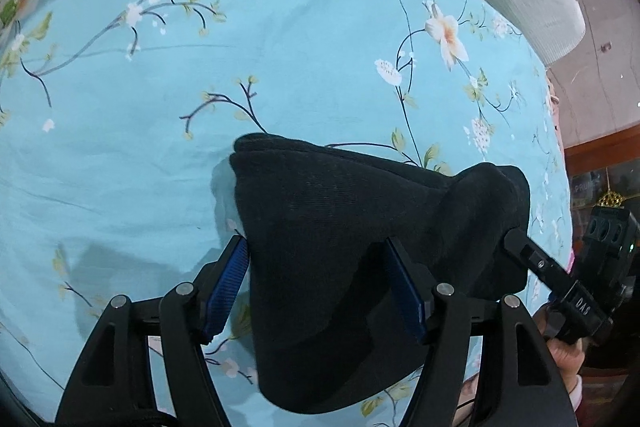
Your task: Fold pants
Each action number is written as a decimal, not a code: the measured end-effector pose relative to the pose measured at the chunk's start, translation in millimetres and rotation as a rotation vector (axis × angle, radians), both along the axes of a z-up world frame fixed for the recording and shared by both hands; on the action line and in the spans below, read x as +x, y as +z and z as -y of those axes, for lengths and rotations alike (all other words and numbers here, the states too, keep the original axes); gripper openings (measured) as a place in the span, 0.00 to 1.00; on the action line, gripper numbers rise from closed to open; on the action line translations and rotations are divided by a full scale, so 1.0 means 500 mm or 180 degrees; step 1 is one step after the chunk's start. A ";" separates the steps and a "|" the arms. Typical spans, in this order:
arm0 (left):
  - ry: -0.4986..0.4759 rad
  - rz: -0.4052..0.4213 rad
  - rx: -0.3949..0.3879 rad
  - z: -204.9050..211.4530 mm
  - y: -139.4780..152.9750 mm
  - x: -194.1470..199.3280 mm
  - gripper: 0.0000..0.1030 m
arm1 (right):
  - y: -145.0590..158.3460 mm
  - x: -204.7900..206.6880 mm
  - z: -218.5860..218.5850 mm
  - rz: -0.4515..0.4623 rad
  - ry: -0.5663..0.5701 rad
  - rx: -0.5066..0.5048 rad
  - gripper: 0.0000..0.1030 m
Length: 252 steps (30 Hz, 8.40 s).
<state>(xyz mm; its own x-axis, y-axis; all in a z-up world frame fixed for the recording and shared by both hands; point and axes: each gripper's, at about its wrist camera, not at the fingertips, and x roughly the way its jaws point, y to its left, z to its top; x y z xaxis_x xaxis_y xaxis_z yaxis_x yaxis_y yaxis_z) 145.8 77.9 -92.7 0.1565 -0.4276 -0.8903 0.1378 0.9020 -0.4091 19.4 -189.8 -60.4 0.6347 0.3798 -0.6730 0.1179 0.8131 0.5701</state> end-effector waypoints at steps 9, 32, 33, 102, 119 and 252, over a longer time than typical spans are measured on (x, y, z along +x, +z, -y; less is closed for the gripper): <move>0.0202 0.0022 -0.0173 -0.020 -0.017 0.002 0.27 | 0.009 -0.007 -0.030 0.0109 0.0104 -0.0207 0.28; -0.0030 0.0432 0.0053 -0.006 -0.025 -0.015 0.53 | -0.031 -0.012 -0.042 -0.0216 0.0060 -0.0955 0.13; -0.0018 0.0407 0.0022 -0.009 -0.024 -0.015 0.53 | -0.033 -0.012 -0.034 -0.0222 0.0028 -0.0894 0.14; 0.0347 0.0711 0.0071 -0.155 0.070 -0.011 0.30 | 0.050 0.134 -0.123 0.0225 0.0550 -0.0124 0.38; 0.0413 0.0699 0.0279 -0.196 0.007 0.043 0.40 | -0.010 0.242 -0.130 -0.0055 0.0624 -0.0035 0.46; 0.0670 0.1395 0.1368 -0.115 0.035 -0.199 0.83 | 0.005 0.064 -0.273 0.0737 0.0908 -0.1598 0.97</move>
<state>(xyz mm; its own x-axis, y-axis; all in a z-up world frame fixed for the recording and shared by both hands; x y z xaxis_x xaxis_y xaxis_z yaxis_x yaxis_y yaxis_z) 46.0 135.6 -75.3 0.5858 0.0320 -0.8098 0.0124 0.9988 0.0484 51.5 -53.1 -58.1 0.7057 0.2289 -0.6706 -0.2246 0.9698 0.0947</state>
